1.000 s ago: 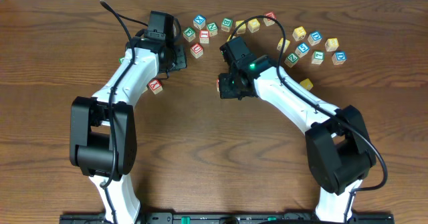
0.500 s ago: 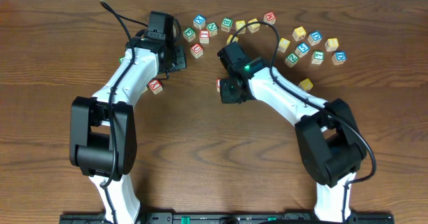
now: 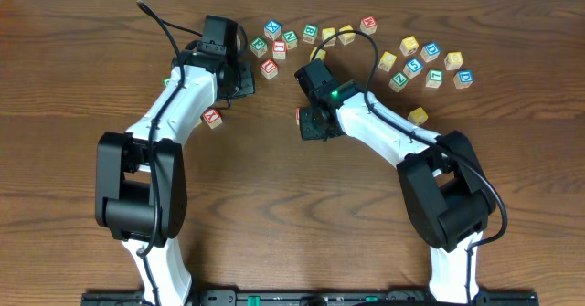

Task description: Spell out AI2

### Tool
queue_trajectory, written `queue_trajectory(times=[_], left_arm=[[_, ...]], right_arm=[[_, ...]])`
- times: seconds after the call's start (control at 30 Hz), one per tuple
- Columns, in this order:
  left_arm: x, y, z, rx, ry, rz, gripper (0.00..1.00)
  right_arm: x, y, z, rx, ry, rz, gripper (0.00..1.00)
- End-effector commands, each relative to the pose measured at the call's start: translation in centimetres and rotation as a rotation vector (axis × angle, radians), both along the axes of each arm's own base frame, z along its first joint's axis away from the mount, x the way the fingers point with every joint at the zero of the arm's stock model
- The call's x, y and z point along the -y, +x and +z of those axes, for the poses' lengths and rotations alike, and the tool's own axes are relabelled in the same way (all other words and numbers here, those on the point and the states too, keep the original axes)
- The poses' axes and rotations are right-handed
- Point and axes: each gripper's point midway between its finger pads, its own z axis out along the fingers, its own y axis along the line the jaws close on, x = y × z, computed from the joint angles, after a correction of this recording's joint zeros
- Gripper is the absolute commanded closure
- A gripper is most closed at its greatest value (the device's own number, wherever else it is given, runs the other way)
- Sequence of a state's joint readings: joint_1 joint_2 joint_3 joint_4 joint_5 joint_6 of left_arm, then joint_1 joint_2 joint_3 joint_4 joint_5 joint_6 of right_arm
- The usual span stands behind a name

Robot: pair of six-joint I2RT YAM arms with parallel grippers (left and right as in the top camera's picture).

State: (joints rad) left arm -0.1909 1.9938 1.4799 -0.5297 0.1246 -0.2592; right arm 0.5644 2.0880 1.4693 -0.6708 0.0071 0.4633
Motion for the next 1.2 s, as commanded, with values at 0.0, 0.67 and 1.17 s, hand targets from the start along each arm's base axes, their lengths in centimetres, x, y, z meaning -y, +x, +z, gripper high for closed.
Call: queue_trajectory(times=[0.0, 0.67, 1.17], left_arm=[[-0.2, 0.0, 0.0, -0.001, 0.007, 0.010, 0.92], [-0.2, 0.0, 0.0, -0.001, 0.007, 0.010, 0.92], [-0.2, 0.0, 0.0, -0.001, 0.007, 0.010, 0.92]], right_arm=[[0.1, 0.5, -0.1, 0.023, -0.023, -0.016, 0.99], [0.0, -0.5, 1.9, 0.007, 0.002, 0.007, 0.99], [2.0, -1.4, 2.0, -0.014, -0.096, 0.008, 0.99]])
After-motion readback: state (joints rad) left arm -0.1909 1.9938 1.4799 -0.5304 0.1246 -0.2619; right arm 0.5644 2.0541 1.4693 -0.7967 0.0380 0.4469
